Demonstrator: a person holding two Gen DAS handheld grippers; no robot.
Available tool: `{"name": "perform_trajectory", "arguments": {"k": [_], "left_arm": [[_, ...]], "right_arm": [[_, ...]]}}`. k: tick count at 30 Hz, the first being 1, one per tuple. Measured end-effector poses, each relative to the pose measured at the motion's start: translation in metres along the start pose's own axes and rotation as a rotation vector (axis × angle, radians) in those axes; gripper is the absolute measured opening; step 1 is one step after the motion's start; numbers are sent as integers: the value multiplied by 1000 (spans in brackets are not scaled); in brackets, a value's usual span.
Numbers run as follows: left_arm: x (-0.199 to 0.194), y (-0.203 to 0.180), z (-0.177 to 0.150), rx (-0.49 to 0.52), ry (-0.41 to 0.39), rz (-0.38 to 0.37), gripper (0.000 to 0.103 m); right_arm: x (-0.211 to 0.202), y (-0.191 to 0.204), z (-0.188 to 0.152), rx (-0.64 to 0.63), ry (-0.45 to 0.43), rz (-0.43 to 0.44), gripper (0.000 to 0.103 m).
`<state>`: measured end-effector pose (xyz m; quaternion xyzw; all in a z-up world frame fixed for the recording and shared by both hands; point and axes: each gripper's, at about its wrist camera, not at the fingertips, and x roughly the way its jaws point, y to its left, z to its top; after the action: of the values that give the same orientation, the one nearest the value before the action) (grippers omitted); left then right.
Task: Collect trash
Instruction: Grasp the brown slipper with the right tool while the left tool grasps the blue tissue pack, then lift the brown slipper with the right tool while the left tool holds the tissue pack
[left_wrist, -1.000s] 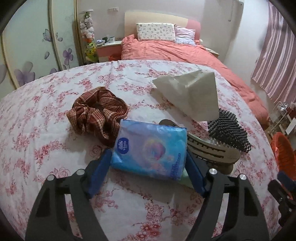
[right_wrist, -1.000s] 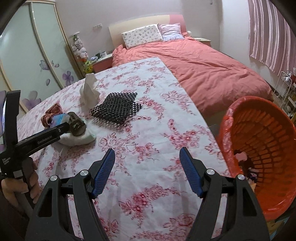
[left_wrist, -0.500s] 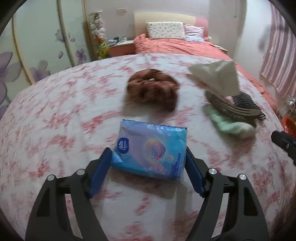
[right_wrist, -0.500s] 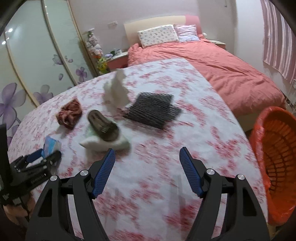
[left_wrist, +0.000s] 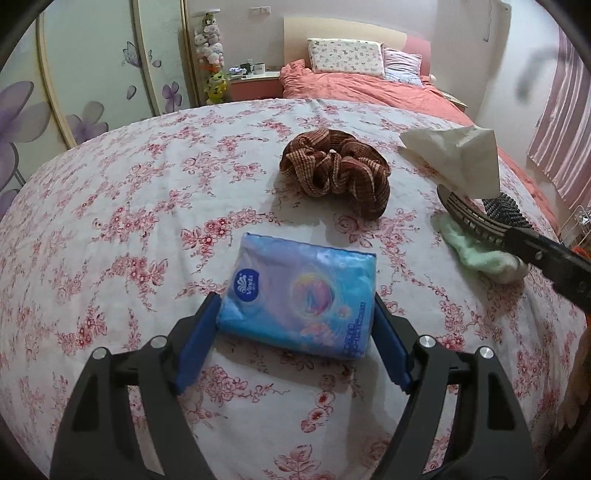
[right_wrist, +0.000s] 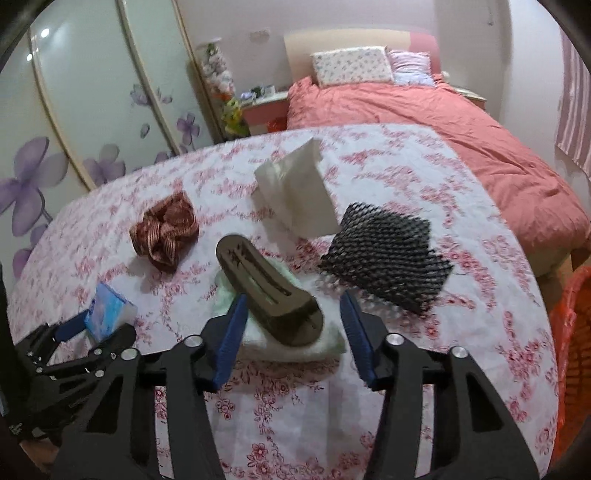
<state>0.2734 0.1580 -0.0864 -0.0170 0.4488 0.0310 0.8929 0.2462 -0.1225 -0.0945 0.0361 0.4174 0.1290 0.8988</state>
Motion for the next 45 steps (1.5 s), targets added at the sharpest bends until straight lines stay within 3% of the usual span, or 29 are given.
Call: {"name": "perform_trajectory", "arguments": {"k": [2, 15, 20, 27, 32, 36, 40, 42, 45], "left_arm": [[0, 0, 0, 0, 0, 0, 76], [0, 0, 0, 0, 0, 1, 77], [0, 0, 0, 1, 0, 0, 77], [0, 0, 0, 0, 0, 1, 77], [0, 0, 0, 1, 0, 1, 77], [0, 0, 0, 1, 1, 2, 77], [0, 1, 0, 0, 1, 3, 77], [0, 1, 0, 0, 1, 3, 78], [0, 1, 0, 1, 1, 3, 78]], "right_arm": [[1, 2, -1, -9, 5, 7, 39], [6, 14, -2, -60, -2, -17, 39], [0, 16, -3, -72, -27, -5, 34], [-37, -5, -11, -30, -106, -19, 33], [-53, -36, -31, 15, -96, -63, 33], [-52, -58, -48, 55, -35, -94, 32], [-47, -64, -52, 71, 5, -78, 37], [-44, -62, -50, 67, 8, -73, 48], [-37, -61, -46, 55, 19, -74, 50]]}}
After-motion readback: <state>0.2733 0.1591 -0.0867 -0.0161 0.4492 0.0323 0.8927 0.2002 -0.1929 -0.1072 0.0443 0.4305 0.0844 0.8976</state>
